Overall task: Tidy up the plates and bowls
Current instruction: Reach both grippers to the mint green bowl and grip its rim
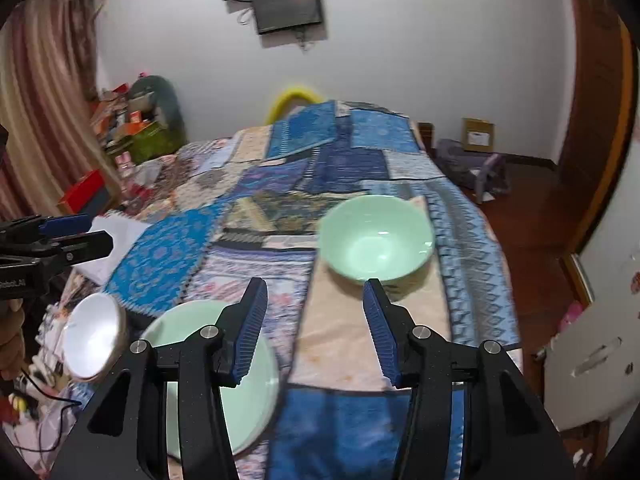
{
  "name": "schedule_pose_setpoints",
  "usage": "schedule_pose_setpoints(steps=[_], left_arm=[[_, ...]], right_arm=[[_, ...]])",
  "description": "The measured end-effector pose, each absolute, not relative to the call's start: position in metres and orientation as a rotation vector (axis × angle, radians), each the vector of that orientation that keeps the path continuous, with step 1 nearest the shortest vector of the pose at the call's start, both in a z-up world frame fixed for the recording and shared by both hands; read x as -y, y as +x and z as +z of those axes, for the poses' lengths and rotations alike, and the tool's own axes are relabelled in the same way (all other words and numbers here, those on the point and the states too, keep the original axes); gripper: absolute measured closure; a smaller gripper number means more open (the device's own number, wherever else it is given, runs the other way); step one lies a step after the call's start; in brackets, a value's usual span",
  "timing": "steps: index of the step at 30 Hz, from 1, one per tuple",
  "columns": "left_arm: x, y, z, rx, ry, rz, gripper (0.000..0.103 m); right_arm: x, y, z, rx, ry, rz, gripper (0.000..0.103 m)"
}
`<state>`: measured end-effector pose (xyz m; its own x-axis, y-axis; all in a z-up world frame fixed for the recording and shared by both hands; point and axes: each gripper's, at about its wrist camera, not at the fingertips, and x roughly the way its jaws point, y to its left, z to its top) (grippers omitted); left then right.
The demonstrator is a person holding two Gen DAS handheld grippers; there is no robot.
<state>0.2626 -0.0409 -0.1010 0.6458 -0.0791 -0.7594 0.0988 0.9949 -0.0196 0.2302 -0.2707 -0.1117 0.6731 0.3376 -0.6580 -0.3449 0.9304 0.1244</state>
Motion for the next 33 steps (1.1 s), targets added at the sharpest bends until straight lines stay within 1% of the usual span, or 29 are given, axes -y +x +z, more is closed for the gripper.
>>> schedule_pose_setpoints(steps=[5,9,23,25,27,31,32,33], left_arm=[[0.064,0.294,-0.112,-0.875,0.023,-0.125,0.029],[0.078,0.325,-0.131,-0.917,0.018,-0.14,0.029],[0.105,0.408,-0.207,-1.017,0.027,-0.203,0.029],[0.108,0.418,-0.215,-1.024,0.023,-0.204,0.029],[0.111,0.427,-0.223,-1.021,0.023,-0.2,0.029],[0.117,0.442,-0.236,-1.048,0.024,-0.213,0.04],[0.118,0.445,-0.239,-1.054,0.025,-0.217,0.041],[0.12,0.448,-0.242,-1.06,0.025,-0.22,0.046]], right_arm=[[0.289,0.25,-0.116,-0.743,-0.006,0.34,0.057],[0.301,0.272,-0.126,-0.757,0.019,0.325,0.057],[0.319,0.346,-0.19,-0.857,0.103,0.284,0.057],[0.32,0.352,-0.195,-0.86,0.11,0.283,0.059],[0.32,0.357,-0.199,-0.864,0.109,0.289,0.067],[0.317,0.364,-0.206,-0.874,0.083,0.295,0.074],[0.316,0.364,-0.207,-0.872,0.074,0.298,0.079],[0.316,0.365,-0.208,-0.871,0.066,0.301,0.082]])
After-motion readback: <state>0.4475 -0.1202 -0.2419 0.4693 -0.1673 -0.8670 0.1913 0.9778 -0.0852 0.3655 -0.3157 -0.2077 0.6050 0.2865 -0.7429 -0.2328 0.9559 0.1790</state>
